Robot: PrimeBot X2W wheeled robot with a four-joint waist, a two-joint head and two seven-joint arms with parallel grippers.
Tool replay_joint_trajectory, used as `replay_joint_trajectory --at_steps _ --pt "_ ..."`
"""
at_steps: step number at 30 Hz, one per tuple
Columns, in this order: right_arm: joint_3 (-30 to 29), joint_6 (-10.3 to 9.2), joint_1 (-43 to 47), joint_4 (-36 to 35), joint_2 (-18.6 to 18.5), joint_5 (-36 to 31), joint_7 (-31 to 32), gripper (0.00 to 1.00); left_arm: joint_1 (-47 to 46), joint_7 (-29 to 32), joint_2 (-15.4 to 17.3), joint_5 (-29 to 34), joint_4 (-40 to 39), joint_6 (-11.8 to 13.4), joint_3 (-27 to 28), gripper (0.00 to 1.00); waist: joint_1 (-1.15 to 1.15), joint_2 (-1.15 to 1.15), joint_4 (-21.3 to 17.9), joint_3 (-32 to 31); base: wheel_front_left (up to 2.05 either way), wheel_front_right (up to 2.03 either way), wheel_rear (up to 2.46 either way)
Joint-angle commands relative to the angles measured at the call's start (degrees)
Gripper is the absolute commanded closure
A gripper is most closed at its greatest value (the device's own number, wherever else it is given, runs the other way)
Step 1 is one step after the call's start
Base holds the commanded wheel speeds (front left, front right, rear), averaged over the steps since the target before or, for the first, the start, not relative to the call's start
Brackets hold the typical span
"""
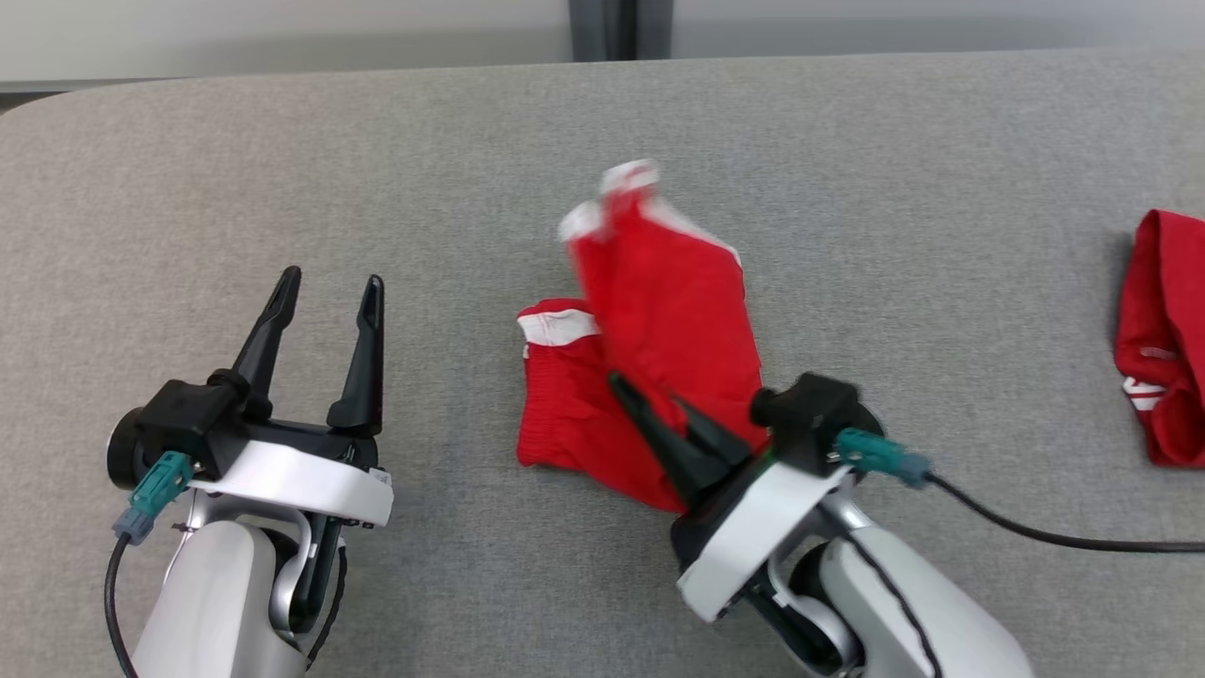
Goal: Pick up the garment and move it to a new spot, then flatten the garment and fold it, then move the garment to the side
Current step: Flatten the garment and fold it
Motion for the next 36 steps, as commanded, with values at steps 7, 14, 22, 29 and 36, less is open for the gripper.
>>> replay_joint_trajectory --at_steps 7,14,22,29,36 --pt "10.00 0.01 -5.61 9.41 0.04 5.25 -1.12 1.00 -1.66 -0.50 -0.43 -0.47 1.30 -0.53 -1.15 0.00 0.00 0.00 3.14 0.97 0.00 0.00 0.00" --pt "16.06 0.02 -9.29 13.95 0.12 11.32 -5.11 0.00 -2.26 -0.89 -0.26 -0.46 2.00 -0.29 -1.41 0.00 0.00 0.00 3.62 1.95 0.00 0.00 0.00" --pt "22.69 0.01 -11.08 8.63 0.01 15.13 -9.00 0.00 -1.81 -1.10 0.25 -0.49 2.31 0.05 -1.01 0.00 0.00 0.00 2.05 1.56 0.00 0.00 0.00" --pt "10.24 0.01 -7.19 1.37 -2.42 11.67 -11.31 0.00 -0.72 -1.14 0.99 -0.85 1.57 0.98 -0.22 0.00 0.00 0.00 -0.27 0.32 0.00 0.00 0.00" --pt "-8.05 0.01 -0.58 -0.94 -5.83 5.14 -11.44 0.00 0.40 -0.96 1.73 -1.04 0.92 1.48 0.01 0.00 0.00 0.00 -1.29 -0.86 0.00 0.00 0.00"
